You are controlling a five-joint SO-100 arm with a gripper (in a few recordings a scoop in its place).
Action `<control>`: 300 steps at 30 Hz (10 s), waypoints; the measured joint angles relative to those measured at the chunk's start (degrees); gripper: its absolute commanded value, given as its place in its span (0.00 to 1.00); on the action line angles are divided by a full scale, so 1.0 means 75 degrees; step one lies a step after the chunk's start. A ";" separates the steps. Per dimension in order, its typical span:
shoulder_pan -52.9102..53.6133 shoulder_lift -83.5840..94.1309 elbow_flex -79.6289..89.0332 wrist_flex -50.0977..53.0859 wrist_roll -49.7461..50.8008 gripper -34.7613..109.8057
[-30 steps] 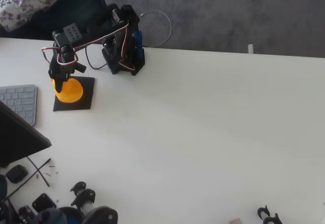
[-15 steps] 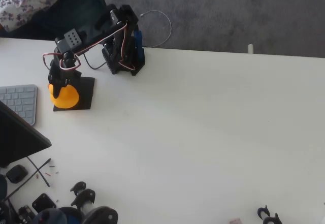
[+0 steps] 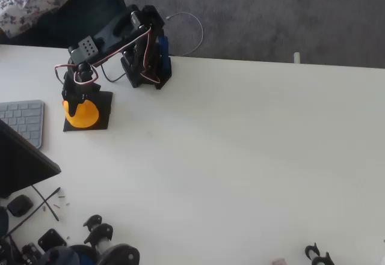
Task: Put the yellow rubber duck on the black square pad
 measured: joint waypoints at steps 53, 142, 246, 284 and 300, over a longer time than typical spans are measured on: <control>-0.3211 0.6176 -0.0281 0.3797 0.0879 0.51; -0.7816 0.6187 0.3445 -0.1266 0.7043 0.27; -0.7816 0.8051 0.4477 -0.1266 0.7676 0.26; -0.7816 0.8051 0.4477 -0.1266 0.7676 0.26; -0.7816 0.8051 0.4477 -0.1266 0.7676 0.26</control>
